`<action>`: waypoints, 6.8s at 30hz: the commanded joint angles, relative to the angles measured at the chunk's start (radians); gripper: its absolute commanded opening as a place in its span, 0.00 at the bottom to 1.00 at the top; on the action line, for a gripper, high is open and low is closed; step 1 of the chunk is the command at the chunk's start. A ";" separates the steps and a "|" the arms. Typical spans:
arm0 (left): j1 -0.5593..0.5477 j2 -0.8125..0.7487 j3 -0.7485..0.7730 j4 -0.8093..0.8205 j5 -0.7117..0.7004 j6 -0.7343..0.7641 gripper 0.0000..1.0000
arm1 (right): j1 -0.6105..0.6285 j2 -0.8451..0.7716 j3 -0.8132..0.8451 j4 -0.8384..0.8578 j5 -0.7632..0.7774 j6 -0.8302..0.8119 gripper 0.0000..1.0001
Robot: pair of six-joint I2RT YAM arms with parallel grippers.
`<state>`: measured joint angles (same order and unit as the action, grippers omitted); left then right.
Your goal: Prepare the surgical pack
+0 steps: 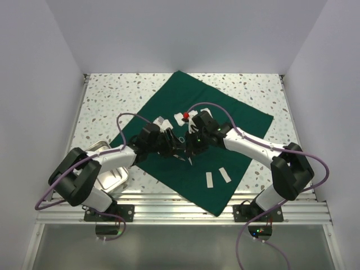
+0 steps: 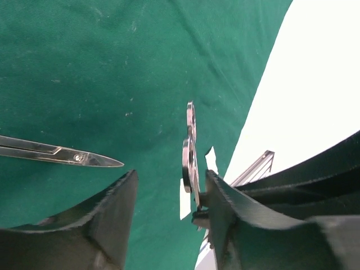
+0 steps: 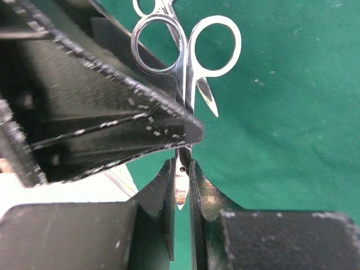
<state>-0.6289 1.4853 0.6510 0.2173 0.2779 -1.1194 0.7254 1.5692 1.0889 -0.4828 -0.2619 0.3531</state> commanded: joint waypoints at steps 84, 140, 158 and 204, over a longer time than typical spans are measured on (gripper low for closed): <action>0.511 -0.649 0.170 -0.967 -0.224 0.489 0.98 | 0.180 0.502 0.396 -0.208 0.323 -0.302 0.33; 0.354 -0.622 -0.034 -0.716 -0.077 0.340 0.91 | 0.201 0.449 0.307 -0.191 0.322 -0.186 0.30; 0.265 -0.562 -0.197 -0.432 -0.002 0.158 0.89 | 0.200 0.330 0.365 -0.266 0.296 -0.128 0.00; 0.152 -0.217 0.238 -0.849 -0.396 0.207 0.00 | 0.135 0.063 0.220 -0.132 0.048 -0.040 0.43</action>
<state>-0.5049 1.2667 0.7879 -0.3653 0.0444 -1.0592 0.8612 1.7435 1.3205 -0.5556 -0.3119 0.3679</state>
